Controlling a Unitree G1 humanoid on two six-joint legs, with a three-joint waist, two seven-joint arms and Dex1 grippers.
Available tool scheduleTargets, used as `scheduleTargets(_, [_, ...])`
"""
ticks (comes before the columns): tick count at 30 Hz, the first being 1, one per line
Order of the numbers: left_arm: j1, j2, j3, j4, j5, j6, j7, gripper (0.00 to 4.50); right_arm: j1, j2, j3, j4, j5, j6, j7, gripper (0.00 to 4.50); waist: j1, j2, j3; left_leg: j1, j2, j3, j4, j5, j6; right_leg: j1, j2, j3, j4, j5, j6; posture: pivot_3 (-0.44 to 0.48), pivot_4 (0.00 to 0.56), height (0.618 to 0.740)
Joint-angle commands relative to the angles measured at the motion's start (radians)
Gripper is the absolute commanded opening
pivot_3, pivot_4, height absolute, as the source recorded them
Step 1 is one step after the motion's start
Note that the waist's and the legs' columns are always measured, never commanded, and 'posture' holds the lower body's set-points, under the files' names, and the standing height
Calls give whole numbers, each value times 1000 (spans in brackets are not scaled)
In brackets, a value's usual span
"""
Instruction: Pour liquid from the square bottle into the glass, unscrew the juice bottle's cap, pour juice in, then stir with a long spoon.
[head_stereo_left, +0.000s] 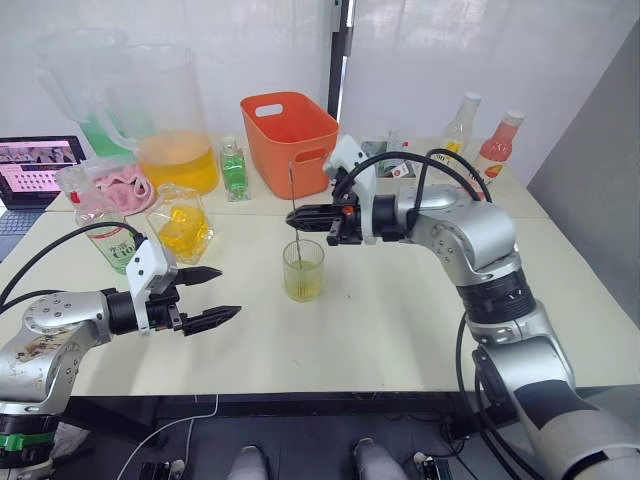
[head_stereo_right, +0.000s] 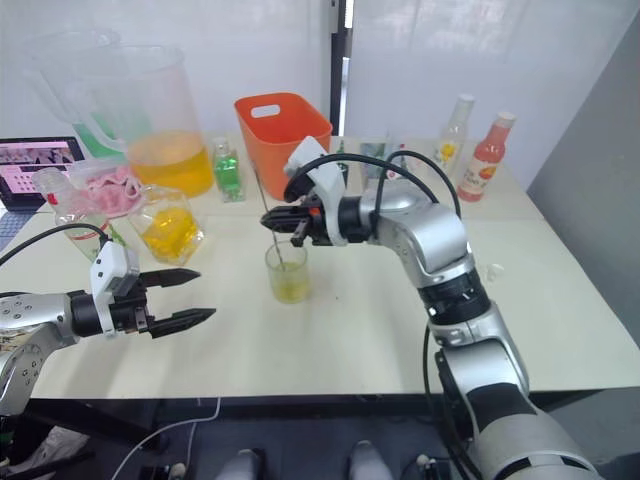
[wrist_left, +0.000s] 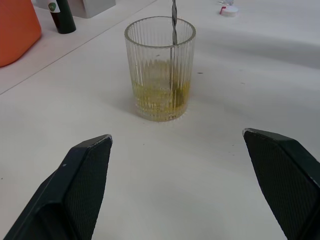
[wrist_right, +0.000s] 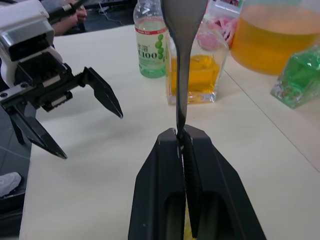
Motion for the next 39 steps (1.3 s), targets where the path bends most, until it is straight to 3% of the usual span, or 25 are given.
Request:
scheduleTargets(1, [-12,2,23,-30,-36,-8,-21,4430,-11,-50,10,-24,-39,-33,14,0,0,0,0,0,0,0,0,0,0,0,0,0,0,0,0,0,150,717])
scheduleTargets(10, [-12,3,26,-38,-54,10,-9,4430,-63,28,-28,34,-79,-142,-61,0,-2,0,0,0,0,0,0,0,0,-1,0,0,0,0,0,0,150,717])
scheduleTargets(15, [-6,5,29,-43,-56,10,-10,4430,-55,75,-50,-21,-16,-77,-63,0,-1,0,0,0,0,0,0,0,0,0,0,0,0,0,0,0,150,717])
scheduleTargets(22, [-4,8,22,-38,-52,12,-15,4430,-17,-4,-22,-123,42,78,-15,0,0,0,0,0,0,0,0,0,0,0,0,0,0,0,0,0,150,717])
scheduleTargets(26, [-3,6,20,-40,-57,18,-18,4430,-6,-74,16,-108,-22,27,-15,0,-1,0,0,0,0,0,0,0,0,0,0,0,0,0,0,0,150,717])
scheduleTargets(39, [-4,-4,16,-48,-51,18,-13,4430,-15,43,-61,-51,1,-49,-93,0,-2,0,0,0,0,0,0,0,0,0,0,0,0,0,0,0,150,717])
